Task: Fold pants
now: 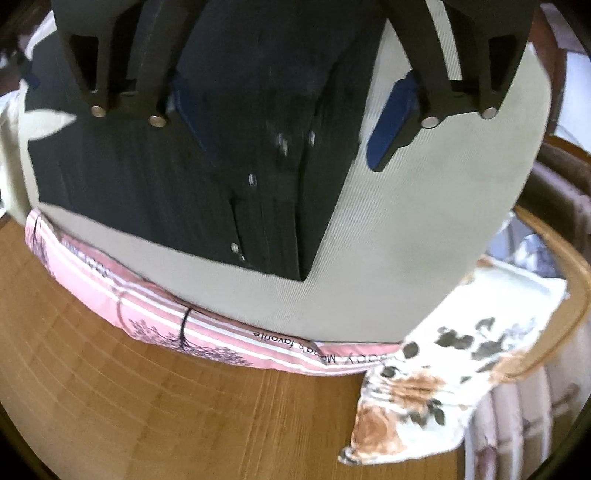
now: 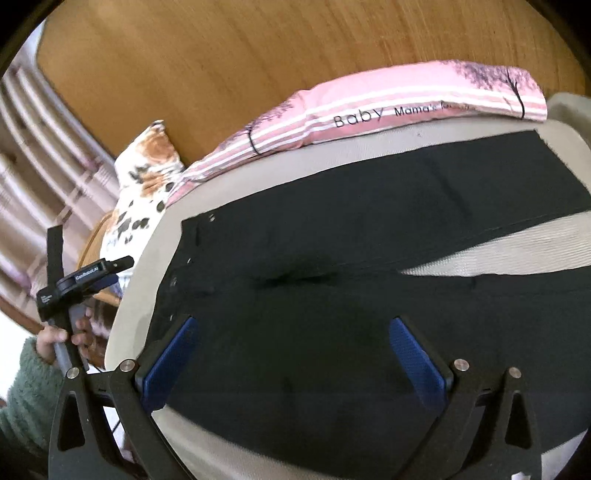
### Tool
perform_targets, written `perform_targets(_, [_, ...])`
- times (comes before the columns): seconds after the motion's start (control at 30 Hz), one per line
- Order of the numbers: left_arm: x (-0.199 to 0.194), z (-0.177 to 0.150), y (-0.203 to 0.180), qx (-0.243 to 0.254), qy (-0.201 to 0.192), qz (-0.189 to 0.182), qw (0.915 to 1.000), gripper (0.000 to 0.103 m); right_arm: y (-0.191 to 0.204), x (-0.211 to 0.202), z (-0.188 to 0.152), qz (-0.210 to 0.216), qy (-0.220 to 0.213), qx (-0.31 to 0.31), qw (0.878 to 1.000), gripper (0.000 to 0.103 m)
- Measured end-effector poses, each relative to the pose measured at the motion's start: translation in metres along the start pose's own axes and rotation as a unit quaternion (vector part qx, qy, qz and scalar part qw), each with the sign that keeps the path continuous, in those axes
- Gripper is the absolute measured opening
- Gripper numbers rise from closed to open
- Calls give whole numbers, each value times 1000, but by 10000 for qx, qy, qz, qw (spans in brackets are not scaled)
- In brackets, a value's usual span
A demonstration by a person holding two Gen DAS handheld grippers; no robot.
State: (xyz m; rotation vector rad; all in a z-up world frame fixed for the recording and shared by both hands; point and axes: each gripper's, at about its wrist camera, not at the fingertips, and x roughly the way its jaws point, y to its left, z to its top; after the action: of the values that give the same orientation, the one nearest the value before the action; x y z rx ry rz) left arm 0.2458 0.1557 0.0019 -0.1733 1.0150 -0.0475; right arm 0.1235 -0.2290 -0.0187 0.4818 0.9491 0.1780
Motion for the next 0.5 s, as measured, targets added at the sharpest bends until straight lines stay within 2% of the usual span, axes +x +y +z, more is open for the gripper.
perform_targets(0.13, [53, 40, 17, -285, 429, -751, 9958, 62, -4, 24, 13, -25, 120, 183, 9998, 103])
perform_targets(0.27, [105, 65, 32, -543, 935, -1580, 9815, 55, -6, 48, 21, -135, 296, 236, 9992, 103])
perform_targets(0.37, [131, 74, 44, -669, 1125, -1866, 9737, 54, -5, 66, 26, -235, 448, 202, 9985, 103])
perform_targets(0.5, [150, 77, 50, -683, 1235, -2079, 9679, 54, -1, 81, 33, -324, 539, 90, 9980, 103])
